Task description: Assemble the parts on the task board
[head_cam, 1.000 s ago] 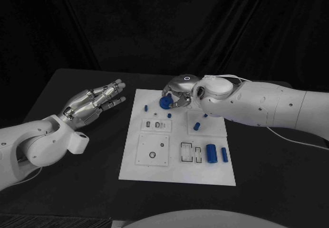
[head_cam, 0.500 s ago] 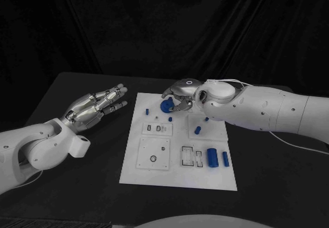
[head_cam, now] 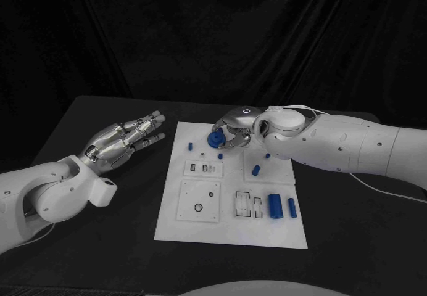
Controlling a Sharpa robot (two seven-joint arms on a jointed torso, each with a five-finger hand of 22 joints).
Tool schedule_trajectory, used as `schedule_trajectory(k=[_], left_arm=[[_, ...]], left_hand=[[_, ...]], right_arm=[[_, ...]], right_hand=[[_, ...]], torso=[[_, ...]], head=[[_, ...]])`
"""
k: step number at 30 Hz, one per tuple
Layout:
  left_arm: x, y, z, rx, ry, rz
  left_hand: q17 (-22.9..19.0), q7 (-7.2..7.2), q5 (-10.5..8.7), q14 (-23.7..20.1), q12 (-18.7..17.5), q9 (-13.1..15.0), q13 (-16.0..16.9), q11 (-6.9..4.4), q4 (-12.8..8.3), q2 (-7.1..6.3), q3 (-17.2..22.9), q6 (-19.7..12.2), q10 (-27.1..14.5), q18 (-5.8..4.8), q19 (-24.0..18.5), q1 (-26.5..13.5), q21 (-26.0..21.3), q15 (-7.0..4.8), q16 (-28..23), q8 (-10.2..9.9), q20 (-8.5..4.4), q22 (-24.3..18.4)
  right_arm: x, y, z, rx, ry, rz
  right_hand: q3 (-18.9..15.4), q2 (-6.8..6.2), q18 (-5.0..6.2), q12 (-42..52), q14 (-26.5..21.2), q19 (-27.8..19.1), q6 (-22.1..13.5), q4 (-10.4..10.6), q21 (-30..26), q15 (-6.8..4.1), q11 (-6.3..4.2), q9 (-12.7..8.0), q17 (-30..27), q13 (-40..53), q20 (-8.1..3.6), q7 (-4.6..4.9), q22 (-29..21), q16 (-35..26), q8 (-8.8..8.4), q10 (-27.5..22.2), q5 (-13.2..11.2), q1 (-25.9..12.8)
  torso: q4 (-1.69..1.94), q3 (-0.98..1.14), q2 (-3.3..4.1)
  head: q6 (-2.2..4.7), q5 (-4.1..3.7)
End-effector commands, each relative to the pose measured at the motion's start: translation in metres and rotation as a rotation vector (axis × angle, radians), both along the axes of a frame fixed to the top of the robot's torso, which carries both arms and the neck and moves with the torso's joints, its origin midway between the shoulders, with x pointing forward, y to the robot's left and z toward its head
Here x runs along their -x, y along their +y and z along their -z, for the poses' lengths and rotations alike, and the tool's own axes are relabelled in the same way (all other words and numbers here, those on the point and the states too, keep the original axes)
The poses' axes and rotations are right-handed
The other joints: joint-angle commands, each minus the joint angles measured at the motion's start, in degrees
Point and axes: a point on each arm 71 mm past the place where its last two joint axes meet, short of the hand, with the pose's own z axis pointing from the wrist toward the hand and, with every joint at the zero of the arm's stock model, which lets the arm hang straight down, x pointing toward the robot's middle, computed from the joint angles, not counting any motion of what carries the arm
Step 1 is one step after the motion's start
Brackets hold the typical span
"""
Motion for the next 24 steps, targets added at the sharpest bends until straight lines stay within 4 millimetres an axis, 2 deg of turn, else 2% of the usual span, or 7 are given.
schedule_trajectory(k=[1,9,16,21,24], left_arm=[[0.000,-0.001,-0.001,0.011,-0.004,0.015],[0.000,-0.001,-0.001,0.010,-0.002,0.016],[0.000,0.001,-0.001,0.008,-0.002,0.012],[0.001,0.003,-0.001,0.007,-0.002,0.006],[0.001,0.003,-0.001,0.007,-0.003,0.005]], left_hand=[[-0.35,0.01,1.22,0.32,-0.17,1.08,0.00,0.78,0.08,-0.30,2.25,0.65,-0.06,1.48,0.77,1.19,0.38,0.18,-0.48,0.93,0.13,0.11],[-0.35,0.03,1.29,0.32,-0.16,1.08,0.00,0.80,0.04,-0.29,2.33,0.70,-0.04,1.48,0.80,1.23,0.40,0.18,-0.48,0.94,0.15,0.12],[-0.34,0.04,1.34,0.33,-0.16,1.09,0.00,0.81,0.00,-0.29,2.39,0.74,-0.03,1.48,0.80,1.27,0.40,0.18,-0.48,0.95,0.16,0.12],[-0.34,0.05,1.44,0.35,-0.16,1.09,0.01,0.82,-0.07,-0.29,2.50,0.77,0.01,1.49,0.84,1.33,0.42,0.19,-0.47,0.96,0.19,0.14],[-0.34,0.05,1.44,0.35,-0.16,1.09,0.01,0.82,-0.07,-0.29,2.50,0.77,0.01,1.49,0.84,1.33,0.42,0.19,-0.47,0.96,0.19,0.14]], right_arm=[[0.000,-0.005,0.004,0.017,0.025,0.025],[0.000,-0.013,0.003,0.001,0.005,0.035],[0.003,-0.023,-0.004,-0.060,-0.066,0.025],[0.010,-0.038,-0.018,-0.134,-0.161,0.014],[0.014,-0.050,-0.031,-0.168,-0.216,0.018]], right_hand=[[0.31,0.97,-2.26,1.14,5.82,0.22,4.47,0.65,-0.99,0.56,0.36,0.45,15.19,15.28,0.06,0.29,9.87,0.96,0.62,6.48,-0.74,-2.35],[0.09,1.42,-2.24,1.14,5.82,0.26,6.58,1.40,-1.15,0.79,0.60,0.25,15.19,15.28,0.30,0.57,9.95,0.96,1.05,6.48,-0.75,-3.25],[0.35,1.51,-2.22,1.14,5.82,0.25,7.16,1.09,-1.27,0.92,0.68,0.15,15.19,15.28,0.42,0.67,9.95,0.96,1.09,6.48,-0.31,-2.63],[1.18,1.29,-2.25,1.14,5.82,0.41,8.14,-0.35,-1.24,1.08,0.84,-0.25,15.19,15.28,0.62,0.83,10.15,0.96,0.88,6.48,0.83,0.02],[1.70,0.95,-2.27,1.14,5.82,0.50,8.84,-1.44,-1.21,1.08,0.82,-0.37,15.19,15.28,0.64,0.78,10.26,0.96,0.89,6.48,1.58,1.84]], torso=[[0.15,0.05,0.01],[0.15,-0.01,-0.02],[0.15,-0.02,-0.02],[0.15,-0.01,-0.01],[0.15,0.00,-0.01]], head=[[-0.23,-0.07],[-0.41,-0.01],[-0.38,0.24],[-0.53,0.51],[-1.08,0.28]])
